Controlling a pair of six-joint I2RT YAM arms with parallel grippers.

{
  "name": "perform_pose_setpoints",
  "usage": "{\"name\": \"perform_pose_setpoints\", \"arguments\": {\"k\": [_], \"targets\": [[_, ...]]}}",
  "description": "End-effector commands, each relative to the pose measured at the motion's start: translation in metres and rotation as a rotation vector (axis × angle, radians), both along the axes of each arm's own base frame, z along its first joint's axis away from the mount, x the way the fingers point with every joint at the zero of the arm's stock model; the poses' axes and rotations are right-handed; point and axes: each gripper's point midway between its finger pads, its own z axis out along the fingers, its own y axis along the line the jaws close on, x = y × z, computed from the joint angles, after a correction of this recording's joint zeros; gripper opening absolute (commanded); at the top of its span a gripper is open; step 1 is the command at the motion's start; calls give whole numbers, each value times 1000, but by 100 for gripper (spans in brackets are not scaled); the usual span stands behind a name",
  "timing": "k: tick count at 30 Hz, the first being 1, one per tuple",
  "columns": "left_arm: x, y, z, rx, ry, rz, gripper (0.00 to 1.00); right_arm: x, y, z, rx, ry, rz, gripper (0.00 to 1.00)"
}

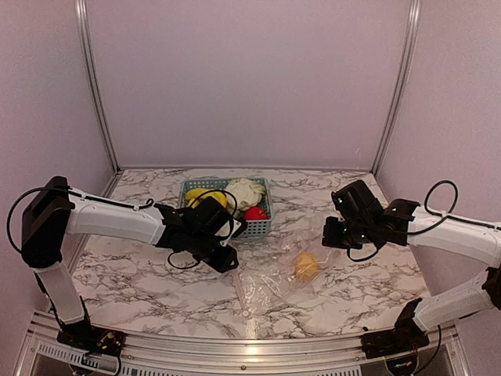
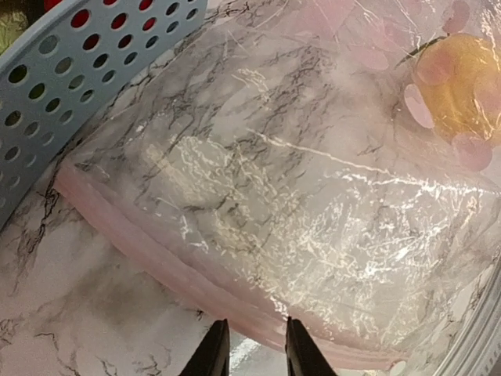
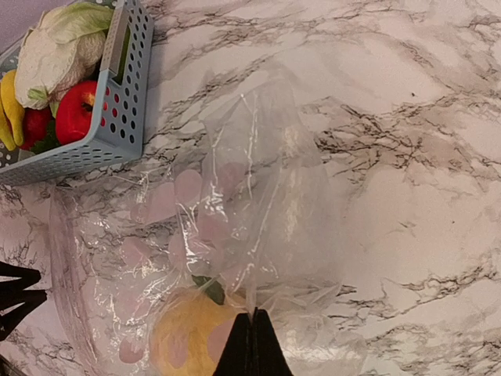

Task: Open the zip-top bag and remove the fake food
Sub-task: Pick up the fake fruit from the zipper food storage bag.

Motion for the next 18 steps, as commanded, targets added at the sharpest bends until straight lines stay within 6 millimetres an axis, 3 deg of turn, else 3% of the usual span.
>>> {"name": "perform_pose_setpoints", "arguments": {"k": [1, 6, 18], "targets": [[-6, -27, -4, -38, 16, -57, 24, 8, 10, 17, 30, -38, 2, 0], [-1, -34, -22, -19, 28, -49, 22, 9, 15, 26, 47, -51, 23, 0], [1, -22, -65, 96, 56, -13, 22, 6, 26, 62, 120, -111, 65, 0]]}}
